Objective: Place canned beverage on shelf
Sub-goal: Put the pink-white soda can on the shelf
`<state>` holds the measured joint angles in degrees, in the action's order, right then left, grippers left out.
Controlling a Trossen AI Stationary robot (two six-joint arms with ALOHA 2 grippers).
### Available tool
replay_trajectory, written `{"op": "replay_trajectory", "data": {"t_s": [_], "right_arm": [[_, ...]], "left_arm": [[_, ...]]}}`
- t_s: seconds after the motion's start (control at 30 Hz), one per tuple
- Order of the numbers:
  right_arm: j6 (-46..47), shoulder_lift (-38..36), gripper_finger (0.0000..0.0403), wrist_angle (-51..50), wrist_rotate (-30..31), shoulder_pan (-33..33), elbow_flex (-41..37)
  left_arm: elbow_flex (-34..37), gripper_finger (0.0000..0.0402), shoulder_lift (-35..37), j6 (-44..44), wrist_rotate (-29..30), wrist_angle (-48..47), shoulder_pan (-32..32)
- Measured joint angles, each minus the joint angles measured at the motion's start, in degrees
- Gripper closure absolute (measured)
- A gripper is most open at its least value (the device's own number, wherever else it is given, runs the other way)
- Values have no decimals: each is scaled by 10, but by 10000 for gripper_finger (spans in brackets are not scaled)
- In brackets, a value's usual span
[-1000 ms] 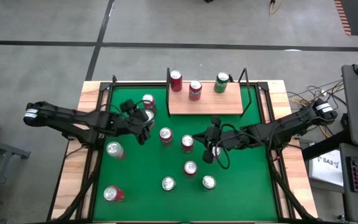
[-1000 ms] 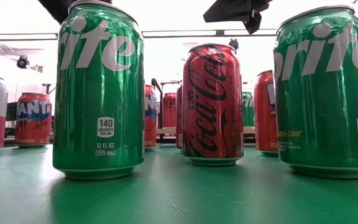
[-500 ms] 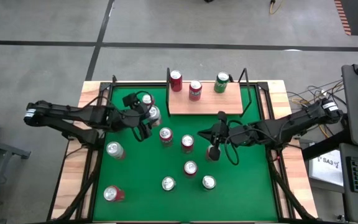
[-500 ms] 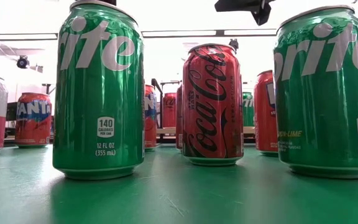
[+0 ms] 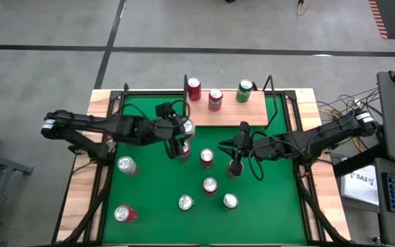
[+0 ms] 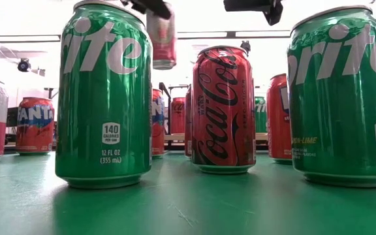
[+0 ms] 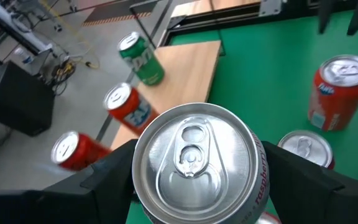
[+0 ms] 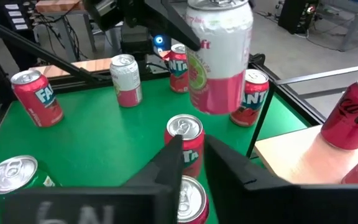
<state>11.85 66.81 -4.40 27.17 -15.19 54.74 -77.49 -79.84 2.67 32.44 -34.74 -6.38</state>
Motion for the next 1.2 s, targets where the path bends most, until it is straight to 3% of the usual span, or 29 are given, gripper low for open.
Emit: {"op": "replay_trajectory", "data": {"t_s": [0.37, 0.53, 0.67, 1.2], "right_arm": [[-27, 5, 119, 4, 59, 8, 0], [-57, 27, 57, 7, 59, 18, 0], [-74, 43, 39, 32, 58, 21, 0], [-115, 59, 38, 111, 38, 43, 0]], "left_arm": [[-55, 119, -63, 17, -25, 26, -2], [-73, 118, -76, 20, -36, 49, -3], [-73, 118, -78, 28, -51, 77, -4], [-72, 118, -83, 35, -90, 149, -5]]}}
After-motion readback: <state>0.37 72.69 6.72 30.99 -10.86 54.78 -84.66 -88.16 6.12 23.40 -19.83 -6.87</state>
